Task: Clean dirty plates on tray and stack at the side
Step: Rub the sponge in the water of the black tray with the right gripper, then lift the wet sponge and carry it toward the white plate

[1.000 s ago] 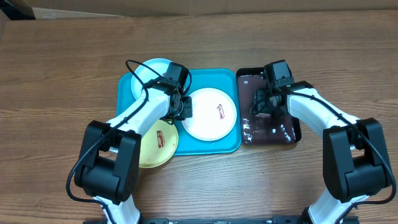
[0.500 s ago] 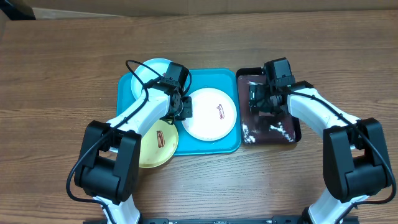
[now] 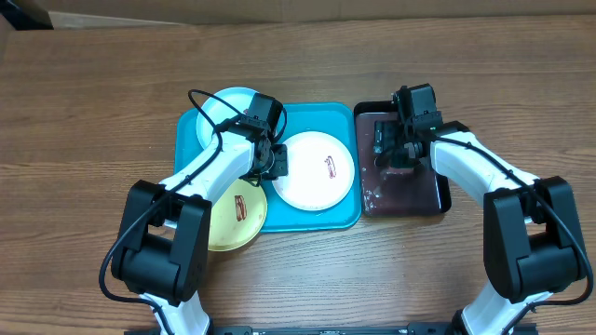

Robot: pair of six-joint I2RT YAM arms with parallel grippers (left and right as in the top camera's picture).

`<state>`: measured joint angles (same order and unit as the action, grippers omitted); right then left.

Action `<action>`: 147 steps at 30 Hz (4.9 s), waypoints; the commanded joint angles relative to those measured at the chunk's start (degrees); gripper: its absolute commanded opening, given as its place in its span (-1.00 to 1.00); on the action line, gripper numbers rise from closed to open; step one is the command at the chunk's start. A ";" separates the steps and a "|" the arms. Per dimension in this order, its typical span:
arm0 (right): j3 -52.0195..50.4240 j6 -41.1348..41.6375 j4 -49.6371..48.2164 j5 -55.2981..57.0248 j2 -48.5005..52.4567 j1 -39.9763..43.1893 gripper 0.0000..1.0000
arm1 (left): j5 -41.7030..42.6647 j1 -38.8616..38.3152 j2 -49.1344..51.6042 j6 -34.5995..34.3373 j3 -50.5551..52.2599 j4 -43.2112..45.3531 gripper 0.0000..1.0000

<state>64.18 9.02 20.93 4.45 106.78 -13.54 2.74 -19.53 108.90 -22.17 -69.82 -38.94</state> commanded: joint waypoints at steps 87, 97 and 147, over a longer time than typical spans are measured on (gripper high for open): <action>-1.25 -0.44 16.65 1.51 -3.89 -2.16 0.18 | -0.42 -0.37 0.52 0.35 0.35 0.63 -0.80; -1.55 -0.44 16.79 1.27 -3.87 -2.16 0.00 | -0.42 -0.37 0.52 0.35 0.35 0.66 -0.80; 17.97 -1.95 37.35 2.64 -12.72 -1.77 -0.93 | -0.39 -0.37 0.52 0.33 0.35 1.31 -0.80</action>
<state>79.94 7.42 58.13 3.86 95.42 -15.46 2.72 -19.53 108.90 -22.15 -69.78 -37.69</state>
